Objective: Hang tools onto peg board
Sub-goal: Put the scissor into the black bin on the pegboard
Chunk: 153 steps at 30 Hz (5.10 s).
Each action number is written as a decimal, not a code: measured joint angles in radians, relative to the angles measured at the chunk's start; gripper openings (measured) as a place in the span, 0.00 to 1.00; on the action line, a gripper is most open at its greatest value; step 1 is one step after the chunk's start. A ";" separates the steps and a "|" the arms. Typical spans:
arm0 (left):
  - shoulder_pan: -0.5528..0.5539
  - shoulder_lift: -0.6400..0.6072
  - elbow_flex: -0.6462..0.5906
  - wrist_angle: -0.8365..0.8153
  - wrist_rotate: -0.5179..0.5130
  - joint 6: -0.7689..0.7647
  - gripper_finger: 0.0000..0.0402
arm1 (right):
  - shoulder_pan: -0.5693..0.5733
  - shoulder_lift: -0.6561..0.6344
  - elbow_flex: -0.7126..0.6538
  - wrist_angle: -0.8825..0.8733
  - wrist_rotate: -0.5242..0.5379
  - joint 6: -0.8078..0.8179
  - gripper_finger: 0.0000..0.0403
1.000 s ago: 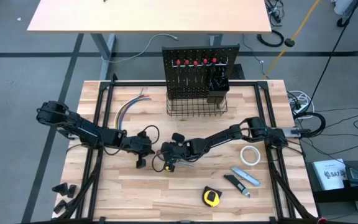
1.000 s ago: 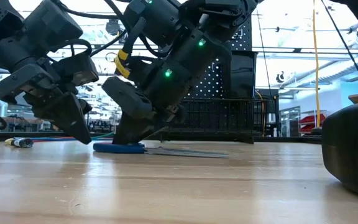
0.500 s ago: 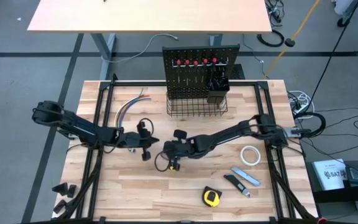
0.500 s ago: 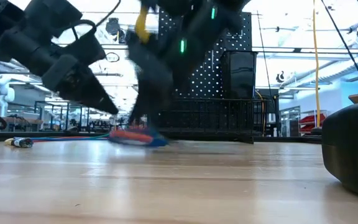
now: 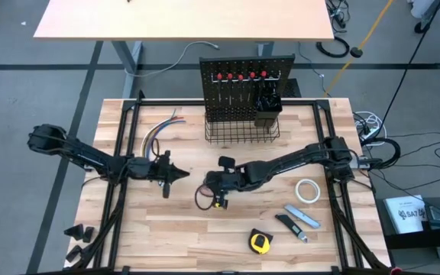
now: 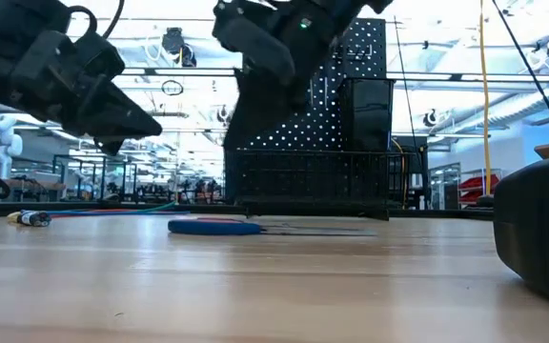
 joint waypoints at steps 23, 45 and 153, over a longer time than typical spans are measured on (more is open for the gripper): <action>-0.004 0.045 -0.005 0.040 -0.029 0.000 0.28 | -0.044 0.141 0.004 0.123 -0.129 -0.076 0.61; -0.004 0.046 -0.005 0.028 -0.038 0.000 0.30 | -0.063 0.260 0.013 0.236 -0.132 -0.087 0.56; -0.061 0.246 0.061 0.409 -0.296 -0.230 0.30 | -0.036 -0.512 -0.185 0.036 0.230 -0.226 0.02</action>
